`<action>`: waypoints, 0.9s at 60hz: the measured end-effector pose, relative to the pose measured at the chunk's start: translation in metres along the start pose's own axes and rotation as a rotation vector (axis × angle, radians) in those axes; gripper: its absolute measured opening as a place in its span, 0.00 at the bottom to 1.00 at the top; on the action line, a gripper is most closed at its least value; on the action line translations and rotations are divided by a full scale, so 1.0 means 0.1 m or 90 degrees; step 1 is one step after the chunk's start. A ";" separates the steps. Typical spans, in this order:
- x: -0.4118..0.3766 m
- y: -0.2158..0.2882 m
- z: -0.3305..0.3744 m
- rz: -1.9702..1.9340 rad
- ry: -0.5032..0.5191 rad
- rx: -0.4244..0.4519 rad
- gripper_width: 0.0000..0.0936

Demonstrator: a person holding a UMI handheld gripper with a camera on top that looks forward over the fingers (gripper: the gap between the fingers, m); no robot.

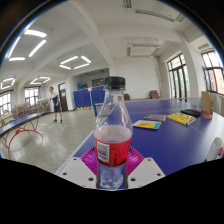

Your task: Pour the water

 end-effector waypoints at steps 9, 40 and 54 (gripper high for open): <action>0.21 0.76 0.40 -0.175 0.098 0.063 0.32; 2.43 1.61 1.38 -1.185 0.496 0.239 0.32; 2.85 1.10 1.31 -1.370 0.474 0.245 0.32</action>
Point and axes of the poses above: the point between the fingertips, and its own axes, seen from behind it with the camera up: x to the right, y up, z backward, against the way the camera looks, the point moved 4 cm from there along z, backward, against the way the camera looks, and after that the axes turned 3 degrees about -x, right-handed, at the moved point
